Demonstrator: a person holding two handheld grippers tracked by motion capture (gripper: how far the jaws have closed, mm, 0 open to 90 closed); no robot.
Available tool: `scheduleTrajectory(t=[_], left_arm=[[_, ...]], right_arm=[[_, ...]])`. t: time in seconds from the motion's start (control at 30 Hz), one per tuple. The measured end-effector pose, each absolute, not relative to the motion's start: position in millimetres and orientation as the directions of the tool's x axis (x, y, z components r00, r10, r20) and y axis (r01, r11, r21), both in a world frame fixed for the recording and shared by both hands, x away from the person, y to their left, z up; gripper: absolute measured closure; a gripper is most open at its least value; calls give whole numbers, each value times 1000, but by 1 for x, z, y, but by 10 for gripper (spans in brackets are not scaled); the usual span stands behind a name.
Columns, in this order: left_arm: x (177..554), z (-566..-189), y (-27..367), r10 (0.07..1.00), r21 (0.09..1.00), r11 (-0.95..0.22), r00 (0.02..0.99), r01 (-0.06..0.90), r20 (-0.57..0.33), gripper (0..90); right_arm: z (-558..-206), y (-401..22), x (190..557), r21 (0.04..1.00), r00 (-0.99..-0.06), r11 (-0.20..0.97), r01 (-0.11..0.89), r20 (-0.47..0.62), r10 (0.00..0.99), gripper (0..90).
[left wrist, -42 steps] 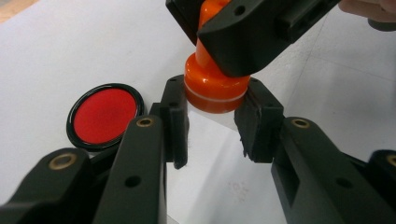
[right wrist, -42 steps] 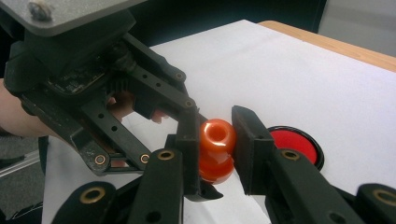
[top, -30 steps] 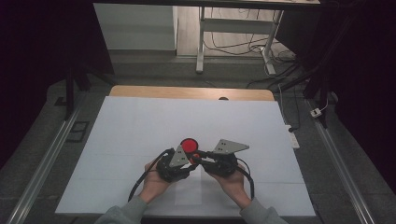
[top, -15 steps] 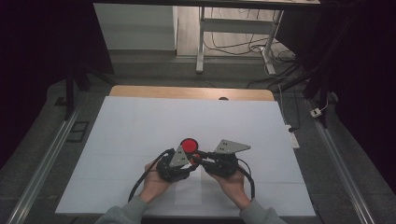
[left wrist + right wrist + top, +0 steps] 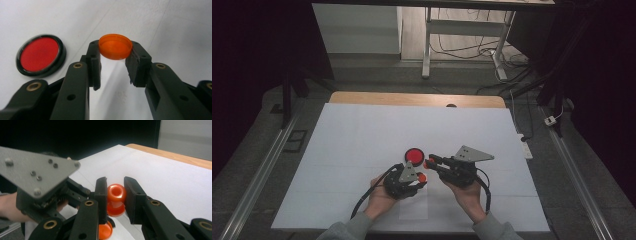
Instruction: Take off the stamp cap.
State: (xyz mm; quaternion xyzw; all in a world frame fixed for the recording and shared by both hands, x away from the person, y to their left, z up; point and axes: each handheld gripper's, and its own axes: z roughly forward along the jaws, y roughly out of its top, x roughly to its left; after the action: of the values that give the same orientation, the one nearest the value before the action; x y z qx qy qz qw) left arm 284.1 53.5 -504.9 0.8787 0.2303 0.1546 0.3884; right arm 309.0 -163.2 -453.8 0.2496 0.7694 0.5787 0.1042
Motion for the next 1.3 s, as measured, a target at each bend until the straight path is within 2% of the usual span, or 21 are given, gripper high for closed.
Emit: scheduleTrajectory(t=[0.8,1.3], left_arm=[[289,-489,86,582,808,-498,812,315,42,656],[277,-479,125,613,834,-428,790,348,-15,655]], right_arm=[[-456,-171,313,943,-845,191,271,138,516,726],[-458,-175,317,943,-838,184,276,142,528,725]])
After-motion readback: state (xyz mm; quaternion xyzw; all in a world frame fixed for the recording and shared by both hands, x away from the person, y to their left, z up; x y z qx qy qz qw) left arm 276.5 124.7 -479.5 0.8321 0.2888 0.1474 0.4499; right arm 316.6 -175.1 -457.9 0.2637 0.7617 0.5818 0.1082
